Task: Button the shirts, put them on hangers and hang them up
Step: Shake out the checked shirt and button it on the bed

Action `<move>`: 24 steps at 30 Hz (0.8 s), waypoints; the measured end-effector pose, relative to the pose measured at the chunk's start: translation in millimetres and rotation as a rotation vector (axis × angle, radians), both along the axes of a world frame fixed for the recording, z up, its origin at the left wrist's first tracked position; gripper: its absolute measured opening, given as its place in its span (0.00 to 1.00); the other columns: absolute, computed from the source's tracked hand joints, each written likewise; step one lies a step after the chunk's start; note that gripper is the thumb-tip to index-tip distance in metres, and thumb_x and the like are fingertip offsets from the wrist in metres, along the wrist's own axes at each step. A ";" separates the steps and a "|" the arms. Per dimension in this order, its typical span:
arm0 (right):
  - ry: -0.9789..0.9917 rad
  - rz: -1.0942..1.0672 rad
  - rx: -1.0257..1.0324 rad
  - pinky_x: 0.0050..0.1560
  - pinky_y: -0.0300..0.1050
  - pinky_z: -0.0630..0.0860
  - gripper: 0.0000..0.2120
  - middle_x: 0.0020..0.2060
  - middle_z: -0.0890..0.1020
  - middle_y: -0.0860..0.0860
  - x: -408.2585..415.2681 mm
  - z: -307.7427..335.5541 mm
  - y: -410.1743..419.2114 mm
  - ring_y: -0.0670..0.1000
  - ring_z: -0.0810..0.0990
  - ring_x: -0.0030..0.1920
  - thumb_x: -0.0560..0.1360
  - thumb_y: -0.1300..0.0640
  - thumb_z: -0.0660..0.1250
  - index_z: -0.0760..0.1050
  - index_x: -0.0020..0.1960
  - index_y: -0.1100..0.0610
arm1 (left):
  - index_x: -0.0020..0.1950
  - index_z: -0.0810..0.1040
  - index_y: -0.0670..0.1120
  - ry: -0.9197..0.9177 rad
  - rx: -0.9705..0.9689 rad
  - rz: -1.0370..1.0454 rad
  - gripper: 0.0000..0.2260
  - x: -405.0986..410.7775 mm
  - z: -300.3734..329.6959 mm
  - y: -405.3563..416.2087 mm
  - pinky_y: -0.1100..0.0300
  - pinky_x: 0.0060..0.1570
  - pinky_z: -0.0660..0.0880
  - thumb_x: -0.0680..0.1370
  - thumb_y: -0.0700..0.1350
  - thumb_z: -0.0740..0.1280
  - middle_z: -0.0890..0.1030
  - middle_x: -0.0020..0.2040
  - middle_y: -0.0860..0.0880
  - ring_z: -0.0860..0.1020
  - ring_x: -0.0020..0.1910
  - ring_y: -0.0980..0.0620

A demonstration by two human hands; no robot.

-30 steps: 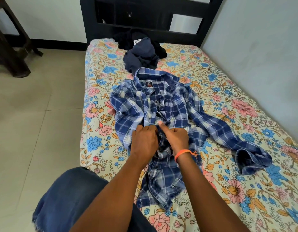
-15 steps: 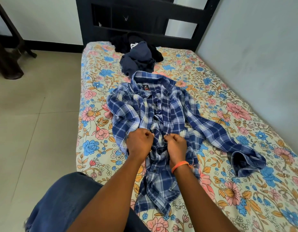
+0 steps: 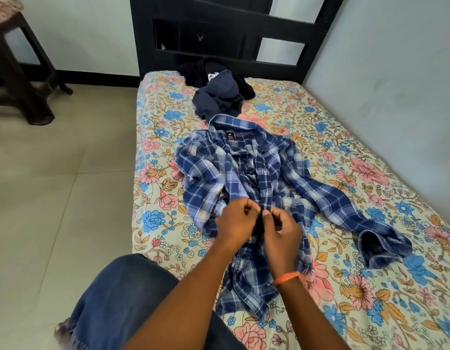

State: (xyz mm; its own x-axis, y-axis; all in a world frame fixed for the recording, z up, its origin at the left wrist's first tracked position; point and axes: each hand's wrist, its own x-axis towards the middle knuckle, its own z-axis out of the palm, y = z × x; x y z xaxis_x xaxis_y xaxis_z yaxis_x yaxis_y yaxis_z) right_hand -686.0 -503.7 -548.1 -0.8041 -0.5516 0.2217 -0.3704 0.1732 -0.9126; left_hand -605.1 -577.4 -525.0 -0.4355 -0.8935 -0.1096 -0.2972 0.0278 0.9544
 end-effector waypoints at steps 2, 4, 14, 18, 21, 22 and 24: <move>0.085 0.004 0.000 0.45 0.40 0.76 0.02 0.43 0.82 0.49 4.3 2.0 11.1 0.47 0.80 0.44 0.77 0.60 0.69 0.81 0.49 0.56 | 0.38 0.78 0.56 -0.064 -0.056 -0.026 0.09 2.7 0.3 7.6 0.54 0.50 0.72 0.79 0.48 0.66 0.79 0.37 0.61 0.77 0.39 0.63; 0.101 -0.002 -0.016 0.46 0.39 0.75 0.04 0.43 0.82 0.48 6.8 5.9 19.9 0.45 0.80 0.45 0.77 0.62 0.70 0.81 0.50 0.55 | 0.40 0.77 0.56 -0.087 -0.073 -0.086 0.09 6.8 2.9 11.3 0.54 0.51 0.72 0.80 0.47 0.66 0.79 0.38 0.60 0.77 0.39 0.63; 0.134 0.053 0.027 0.44 0.40 0.80 0.05 0.41 0.85 0.47 8.4 11.8 33.0 0.43 0.83 0.42 0.75 0.60 0.72 0.84 0.50 0.58 | 0.40 0.78 0.54 -0.126 -0.076 -0.074 0.08 17.3 7.2 22.0 0.44 0.58 0.72 0.79 0.49 0.67 0.80 0.38 0.60 0.78 0.42 0.60; 0.031 0.067 0.046 0.39 0.41 0.78 0.04 0.36 0.84 0.46 9.3 14.4 32.7 0.43 0.82 0.37 0.74 0.61 0.71 0.84 0.45 0.54 | 0.42 0.80 0.50 -0.080 -0.089 -0.107 0.05 18.2 5.9 24.3 0.48 0.53 0.78 0.78 0.46 0.68 0.81 0.39 0.57 0.80 0.42 0.58; 0.040 0.090 0.045 0.39 0.36 0.77 0.05 0.36 0.84 0.45 8.2 16.6 34.5 0.41 0.82 0.38 0.74 0.62 0.72 0.85 0.46 0.55 | 0.42 0.82 0.48 -0.074 -0.099 -0.105 0.05 18.8 5.5 24.0 0.52 0.48 0.81 0.77 0.43 0.68 0.82 0.39 0.55 0.81 0.40 0.57; 0.030 0.098 0.043 0.38 0.34 0.76 0.05 0.36 0.84 0.44 7.9 17.3 35.0 0.40 0.81 0.36 0.74 0.63 0.72 0.85 0.46 0.56 | 0.42 0.82 0.47 -0.066 -0.090 -0.098 0.05 19.1 4.9 23.9 0.54 0.46 0.81 0.77 0.42 0.68 0.82 0.39 0.55 0.81 0.39 0.57; -0.034 0.119 0.030 0.32 0.31 0.72 0.07 0.32 0.83 0.45 7.7 19.6 35.6 0.40 0.78 0.30 0.75 0.64 0.70 0.85 0.45 0.54 | 0.41 0.82 0.47 -0.053 -0.080 -0.079 0.06 19.9 5.4 23.8 0.60 0.42 0.80 0.77 0.41 0.68 0.82 0.38 0.54 0.81 0.38 0.58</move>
State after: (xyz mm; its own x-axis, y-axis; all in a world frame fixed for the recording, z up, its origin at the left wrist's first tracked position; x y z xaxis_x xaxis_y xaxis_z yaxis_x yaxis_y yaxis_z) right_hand -678.3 -468.1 -528.5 -0.7391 -0.6498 0.1776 -0.3590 0.1568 -0.9201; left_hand -585.2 -553.6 -519.6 -0.5005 -0.8633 -0.0644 -0.3414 0.1285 0.9311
